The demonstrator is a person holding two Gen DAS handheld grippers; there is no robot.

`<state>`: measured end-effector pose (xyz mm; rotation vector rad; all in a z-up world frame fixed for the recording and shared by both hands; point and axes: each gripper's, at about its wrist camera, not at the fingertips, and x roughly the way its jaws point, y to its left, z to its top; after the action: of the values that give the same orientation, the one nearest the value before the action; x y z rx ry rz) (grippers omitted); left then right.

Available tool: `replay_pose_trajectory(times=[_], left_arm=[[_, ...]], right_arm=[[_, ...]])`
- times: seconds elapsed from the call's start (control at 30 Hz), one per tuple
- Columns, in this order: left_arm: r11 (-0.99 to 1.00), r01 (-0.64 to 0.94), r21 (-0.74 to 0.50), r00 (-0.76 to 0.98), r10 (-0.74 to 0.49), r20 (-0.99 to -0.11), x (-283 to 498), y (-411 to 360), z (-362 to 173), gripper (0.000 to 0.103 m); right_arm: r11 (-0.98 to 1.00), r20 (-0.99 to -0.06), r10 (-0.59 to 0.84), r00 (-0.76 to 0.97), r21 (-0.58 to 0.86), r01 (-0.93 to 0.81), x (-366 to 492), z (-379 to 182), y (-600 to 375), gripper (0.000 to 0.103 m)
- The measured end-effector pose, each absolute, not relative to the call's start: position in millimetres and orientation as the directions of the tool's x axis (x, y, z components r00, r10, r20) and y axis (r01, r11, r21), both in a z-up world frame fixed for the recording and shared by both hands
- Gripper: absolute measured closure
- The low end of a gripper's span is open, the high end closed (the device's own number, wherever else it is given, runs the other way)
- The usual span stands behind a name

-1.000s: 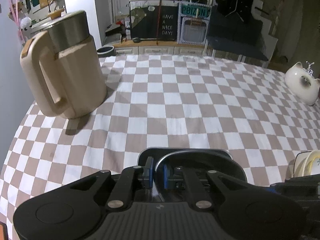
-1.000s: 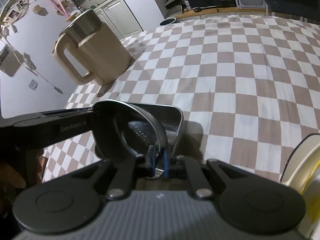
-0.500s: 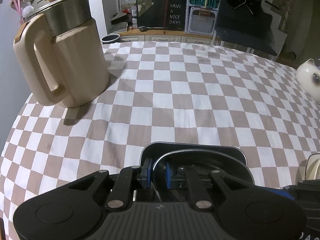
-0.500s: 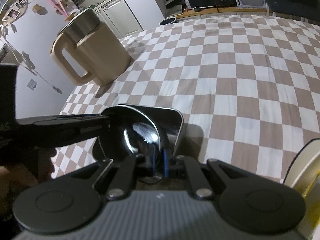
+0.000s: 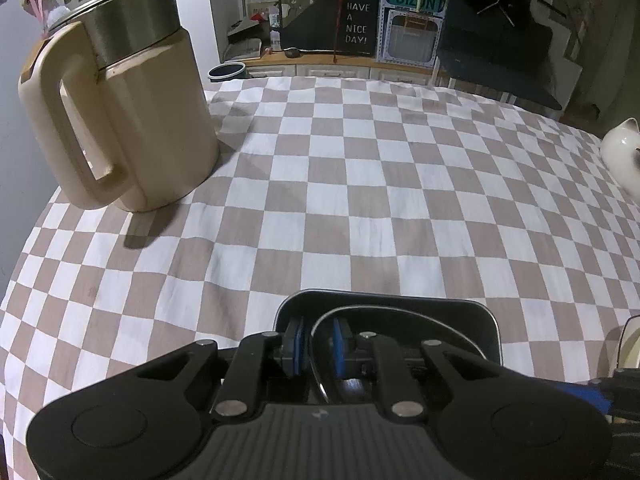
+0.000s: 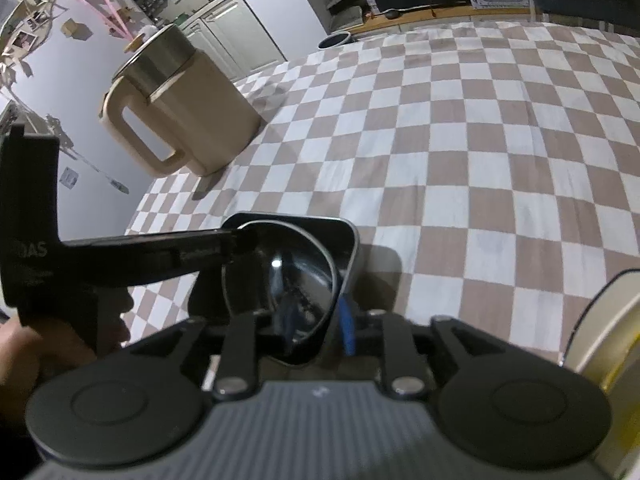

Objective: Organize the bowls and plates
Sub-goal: 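Close both tools on the steel pan's rim around the nested bowl, then lift the pan holding the steel bowl and carry it toward the bowl stack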

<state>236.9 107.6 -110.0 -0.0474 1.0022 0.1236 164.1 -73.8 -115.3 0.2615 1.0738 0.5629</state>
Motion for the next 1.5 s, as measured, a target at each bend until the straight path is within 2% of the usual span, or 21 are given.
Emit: replay_pose_trajectory(times=[0.33, 0.37, 0.4, 0.47, 0.67, 1.07, 1.2, 1.37, 1.5], left_arm=[[0.989, -0.138, -0.05, 0.573, 0.039, -0.819, 227.7, 119.8, -97.7, 0.077], [0.988, -0.138, -0.063, 0.58, 0.029, -0.814, 225.8, 121.4, -95.6, 0.075], [0.987, -0.144, -0.066, 0.586, 0.031, -0.81, 223.7, 123.3, -93.2, 0.067], [0.986, -0.156, -0.052, 0.606, 0.054, -0.794, 218.8, 126.1, -87.5, 0.06], [0.981, -0.178, -0.082, 0.622, 0.047, -0.782, 208.7, 141.9, -80.2, 0.055], [0.99, -0.118, -0.073, 0.552, 0.004, -0.834, 203.0, 150.9, -93.4, 0.058], [0.992, -0.103, -0.067, 0.521, -0.004, -0.854, 205.4, 149.0, -97.8, 0.079], [0.994, -0.085, -0.065, 0.503, -0.014, -0.864, 207.5, 145.5, -100.9, 0.082], [0.995, -0.077, -0.063, 0.496, -0.017, -0.868, 208.7, 144.1, -102.4, 0.082]], right_arm=[[0.845, -0.756, 0.535, 0.377, 0.482, -0.232, 170.5, -112.8, -95.1, 0.074], [0.848, -0.758, 0.529, 0.382, 0.482, -0.219, 172.1, -113.4, -96.9, 0.074], [0.851, -0.759, 0.524, 0.387, 0.482, -0.206, 173.5, -114.2, -98.1, 0.074], [0.857, -0.758, 0.513, 0.402, 0.482, -0.184, 177.4, -115.8, -100.8, 0.074], [0.86, -0.751, 0.504, 0.426, 0.48, -0.171, 187.7, -120.3, -98.0, 0.073], [0.879, -0.778, 0.476, 0.409, 0.434, -0.198, 194.7, -128.0, -76.4, 0.073], [0.883, -0.786, 0.468, 0.403, 0.429, -0.19, 193.9, -131.7, -73.4, 0.073], [0.88, -0.789, 0.474, 0.392, 0.435, -0.188, 186.2, -133.7, -73.5, 0.074], [0.876, -0.79, 0.482, 0.378, 0.441, -0.196, 179.8, -132.6, -72.0, 0.08]])
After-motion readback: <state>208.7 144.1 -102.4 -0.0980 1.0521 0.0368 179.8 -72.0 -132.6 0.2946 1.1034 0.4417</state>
